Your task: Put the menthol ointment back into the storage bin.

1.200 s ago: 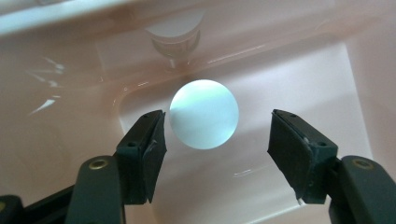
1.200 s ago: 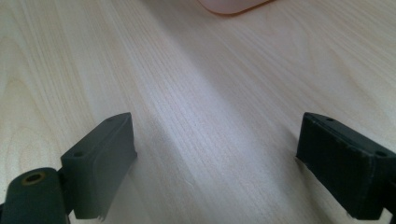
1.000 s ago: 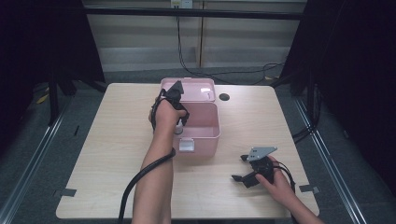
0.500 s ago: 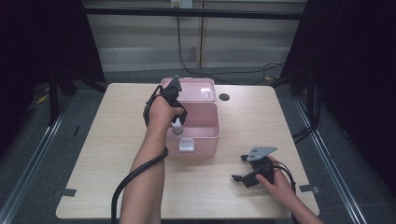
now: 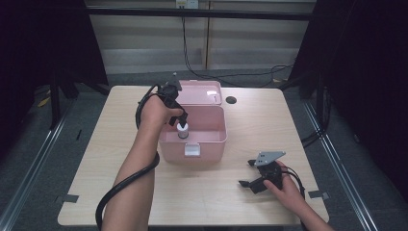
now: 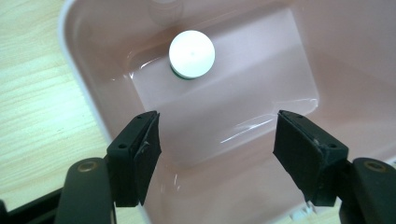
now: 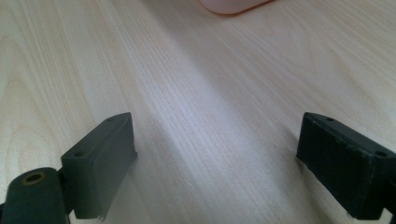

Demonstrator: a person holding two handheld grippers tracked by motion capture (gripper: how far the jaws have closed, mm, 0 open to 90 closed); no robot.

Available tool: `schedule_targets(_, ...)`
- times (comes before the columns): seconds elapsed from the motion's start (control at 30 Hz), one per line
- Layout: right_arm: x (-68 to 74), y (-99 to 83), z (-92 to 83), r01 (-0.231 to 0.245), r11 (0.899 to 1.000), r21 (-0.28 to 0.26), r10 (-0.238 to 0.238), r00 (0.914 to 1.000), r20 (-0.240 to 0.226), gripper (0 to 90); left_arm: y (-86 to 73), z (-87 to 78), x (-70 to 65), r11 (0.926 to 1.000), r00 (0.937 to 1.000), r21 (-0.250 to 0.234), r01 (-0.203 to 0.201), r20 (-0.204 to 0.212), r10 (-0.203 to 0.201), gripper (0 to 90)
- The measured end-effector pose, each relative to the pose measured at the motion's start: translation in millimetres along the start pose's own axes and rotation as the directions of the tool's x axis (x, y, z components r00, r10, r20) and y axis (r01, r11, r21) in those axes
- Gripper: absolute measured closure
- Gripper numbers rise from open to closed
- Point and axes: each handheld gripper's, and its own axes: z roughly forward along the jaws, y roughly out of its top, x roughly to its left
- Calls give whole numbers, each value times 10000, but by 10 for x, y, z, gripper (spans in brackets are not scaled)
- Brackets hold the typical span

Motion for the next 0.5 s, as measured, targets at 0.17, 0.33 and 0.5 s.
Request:
schedule_targets(0.17,0,0,0,-4,10000,2,4,10000,-6,109,-80,-112,78,10000,9999,-7,76,101,-76,308)
schedule_targets(0.33,0,0,0,-11,10000,3,11,10000,-4,109,-174,-226,174,9998,9996,-74,190,207,-188,304)
schedule_targets(0.5,0,0,0,-4,10000,1,4,10000,-5,109,-283,-338,270,9992,9992,-177,348,224,-344,304)
